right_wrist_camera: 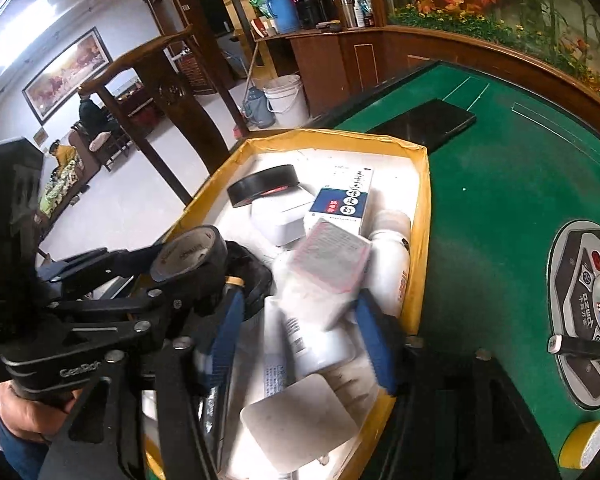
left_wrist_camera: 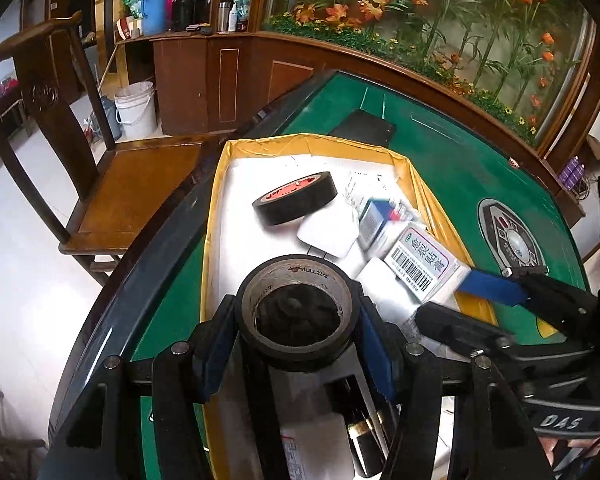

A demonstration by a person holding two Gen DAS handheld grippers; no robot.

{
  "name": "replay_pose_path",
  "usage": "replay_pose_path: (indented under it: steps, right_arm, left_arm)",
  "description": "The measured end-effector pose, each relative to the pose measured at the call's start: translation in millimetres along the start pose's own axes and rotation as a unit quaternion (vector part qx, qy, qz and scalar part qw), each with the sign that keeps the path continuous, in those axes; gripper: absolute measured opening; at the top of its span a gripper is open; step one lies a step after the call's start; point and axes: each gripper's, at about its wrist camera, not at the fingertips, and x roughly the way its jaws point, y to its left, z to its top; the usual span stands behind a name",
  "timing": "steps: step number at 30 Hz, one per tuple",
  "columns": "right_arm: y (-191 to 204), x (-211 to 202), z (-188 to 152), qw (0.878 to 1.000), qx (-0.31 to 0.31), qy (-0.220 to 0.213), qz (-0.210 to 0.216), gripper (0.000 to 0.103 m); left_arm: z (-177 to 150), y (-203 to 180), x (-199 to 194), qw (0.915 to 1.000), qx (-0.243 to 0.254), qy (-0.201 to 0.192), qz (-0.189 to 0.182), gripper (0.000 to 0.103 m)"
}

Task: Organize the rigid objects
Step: 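Grasp the long black marker with the left tool while the right tool grasps the yellow-lidded jar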

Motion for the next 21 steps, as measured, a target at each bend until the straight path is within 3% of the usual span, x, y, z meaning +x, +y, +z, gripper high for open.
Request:
replay_pose_path:
  steps: [7, 14, 21]
  right_arm:
    - [-6, -34, -10, 1.000, -0.002, -0.031, 0.006, 0.063]
    - [-53, -82, -29, 0.997, 0.042, -0.063, -0.004, 0.064]
    - [-124, -134, -73, 0.985, 0.040, -0.083, -0.145, 0.077]
  left_arm:
    - [-8, -13, -4, 0.9998, 0.019, 0.007, 0.010, 0.069]
    - [-8, -33, -31, 0.9988, 0.041, -0.024, 0.013, 0.072]
    - [-6, -85, -59, 0.9930, 0.106, -0.051, -0.014, 0.076]
